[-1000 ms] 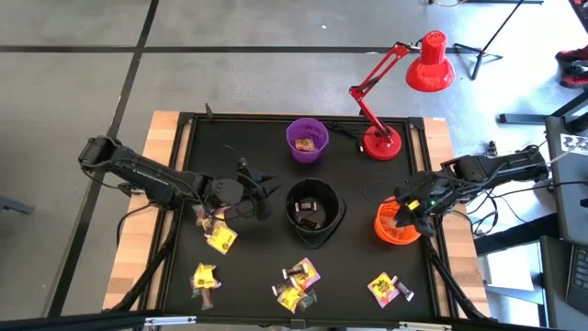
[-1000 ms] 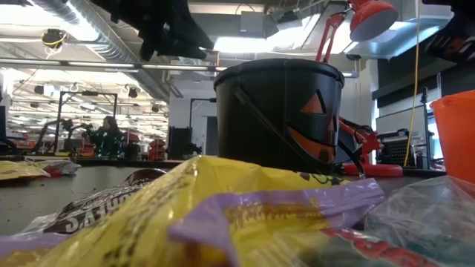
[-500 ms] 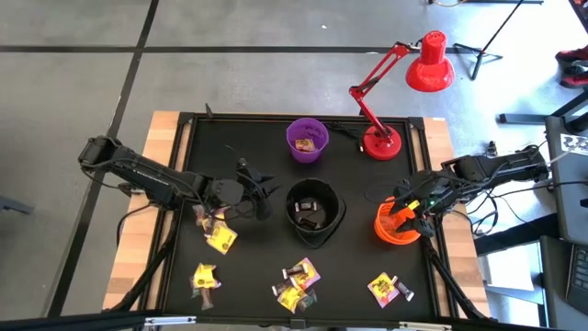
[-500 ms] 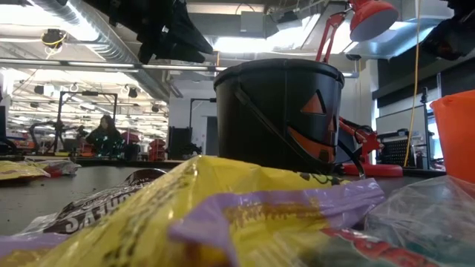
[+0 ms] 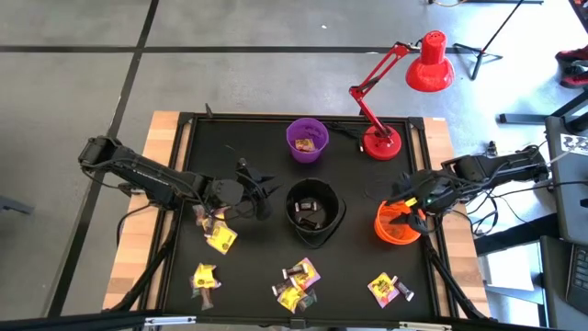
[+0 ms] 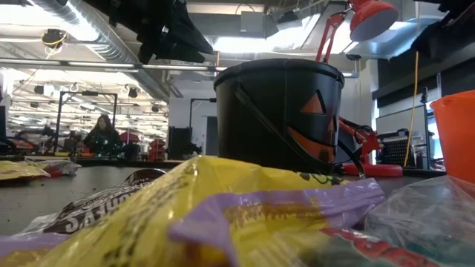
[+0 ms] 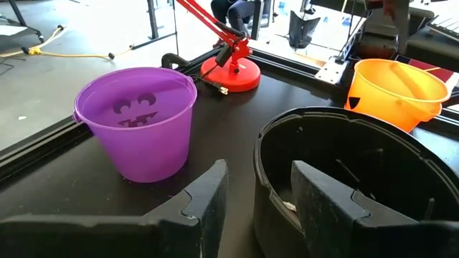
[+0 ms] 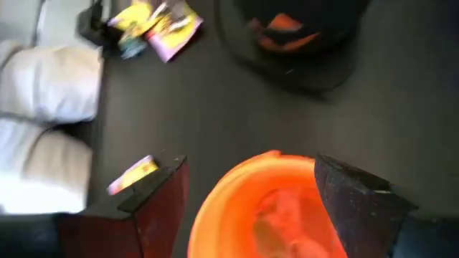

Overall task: Sort candy
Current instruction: Put the yellow candy into the purple bucket

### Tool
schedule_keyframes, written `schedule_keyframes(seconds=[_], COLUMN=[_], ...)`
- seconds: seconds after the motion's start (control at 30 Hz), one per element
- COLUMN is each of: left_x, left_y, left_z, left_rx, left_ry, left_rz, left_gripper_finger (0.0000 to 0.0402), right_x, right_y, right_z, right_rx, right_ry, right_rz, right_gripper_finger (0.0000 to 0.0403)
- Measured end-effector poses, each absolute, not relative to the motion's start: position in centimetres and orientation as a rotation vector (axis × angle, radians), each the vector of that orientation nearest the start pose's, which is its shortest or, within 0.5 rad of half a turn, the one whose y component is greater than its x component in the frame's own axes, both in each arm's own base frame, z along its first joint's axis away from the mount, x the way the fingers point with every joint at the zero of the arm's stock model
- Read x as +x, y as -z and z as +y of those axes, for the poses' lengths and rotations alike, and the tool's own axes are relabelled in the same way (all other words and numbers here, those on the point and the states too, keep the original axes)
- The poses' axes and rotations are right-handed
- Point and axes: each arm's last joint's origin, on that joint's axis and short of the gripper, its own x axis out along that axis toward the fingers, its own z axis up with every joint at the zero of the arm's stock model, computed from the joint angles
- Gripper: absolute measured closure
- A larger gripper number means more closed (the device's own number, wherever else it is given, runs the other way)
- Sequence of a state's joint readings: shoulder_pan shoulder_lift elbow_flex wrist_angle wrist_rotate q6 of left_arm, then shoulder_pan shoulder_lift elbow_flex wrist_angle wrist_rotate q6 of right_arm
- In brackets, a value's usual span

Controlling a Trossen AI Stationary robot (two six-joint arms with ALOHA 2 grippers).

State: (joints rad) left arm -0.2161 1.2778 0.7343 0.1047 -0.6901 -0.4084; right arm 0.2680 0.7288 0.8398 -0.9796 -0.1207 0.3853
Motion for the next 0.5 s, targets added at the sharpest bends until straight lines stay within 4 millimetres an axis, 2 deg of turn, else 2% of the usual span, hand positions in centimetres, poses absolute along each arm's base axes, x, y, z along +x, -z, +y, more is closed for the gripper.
schedule_keyframes(seconds=[0.07, 0.27, 0.5], left_x=[26.4, 26.4, 26.4], left_y=[-24.3, -24.3, -24.3], left_z=[-3.9, -3.9, -3.9], left_rx=[-0.202, -0.202, -0.204], left_ry=[-0.538, -0.537, -0.530], left_rz=[0.295, 0.296, 0.298], left_gripper_finger=[0.0257, 0.0257, 0.0257], right_x=[12.1, 14.9, 17.8], right_y=[-29.5, -30.6, -31.7], right_z=[3.6, 4.1, 4.4], right_rx=[0.301, 0.423, 0.422], right_ry=[-0.160, -0.089, 0.006], right_rz=[0.882, 0.643, 0.419], right_gripper_finger=[0.0106, 0.0106, 0.0106])
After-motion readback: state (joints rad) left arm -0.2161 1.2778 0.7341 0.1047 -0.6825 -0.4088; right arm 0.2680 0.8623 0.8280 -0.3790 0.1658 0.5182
